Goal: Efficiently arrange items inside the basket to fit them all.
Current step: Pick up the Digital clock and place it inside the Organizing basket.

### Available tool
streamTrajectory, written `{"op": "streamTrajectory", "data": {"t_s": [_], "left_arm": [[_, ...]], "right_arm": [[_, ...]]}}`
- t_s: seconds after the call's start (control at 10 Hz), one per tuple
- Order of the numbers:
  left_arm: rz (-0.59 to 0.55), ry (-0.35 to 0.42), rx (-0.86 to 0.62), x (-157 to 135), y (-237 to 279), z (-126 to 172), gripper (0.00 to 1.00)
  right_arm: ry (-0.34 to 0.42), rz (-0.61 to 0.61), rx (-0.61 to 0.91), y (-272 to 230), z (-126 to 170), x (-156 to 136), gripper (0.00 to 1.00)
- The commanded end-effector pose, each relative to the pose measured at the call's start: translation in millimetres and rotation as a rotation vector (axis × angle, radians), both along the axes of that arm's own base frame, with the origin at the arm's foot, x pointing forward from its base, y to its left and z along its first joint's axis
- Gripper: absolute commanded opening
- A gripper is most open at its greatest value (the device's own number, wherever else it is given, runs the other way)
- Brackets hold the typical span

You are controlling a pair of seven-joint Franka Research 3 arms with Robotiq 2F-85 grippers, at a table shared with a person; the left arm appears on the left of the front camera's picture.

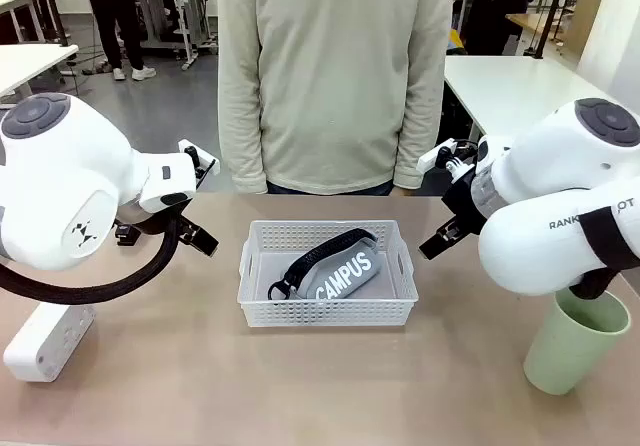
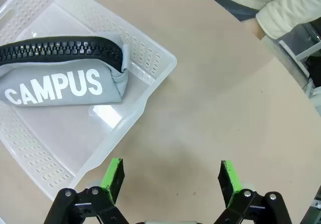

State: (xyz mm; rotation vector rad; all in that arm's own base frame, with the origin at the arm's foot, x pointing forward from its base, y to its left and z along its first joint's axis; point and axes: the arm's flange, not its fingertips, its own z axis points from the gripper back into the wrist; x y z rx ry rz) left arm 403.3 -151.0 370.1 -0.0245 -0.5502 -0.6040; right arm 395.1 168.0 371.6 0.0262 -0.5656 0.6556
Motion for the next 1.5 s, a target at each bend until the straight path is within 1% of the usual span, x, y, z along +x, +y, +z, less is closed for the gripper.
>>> {"op": "streamTrajectory", "data": {"t_s": [0.0, 1.4], "left_arm": [[0.0, 0.0, 0.0, 0.0, 0.0, 0.2, 1.0], [0.0, 0.0, 0.0, 0.0, 0.0, 0.2, 1.0]], "right_arm": [[0.0, 0.0, 0.0, 0.0, 0.0, 0.0, 1.0], [0.0, 0.0, 0.0, 0.0, 0.0, 0.0, 1.0]]}}
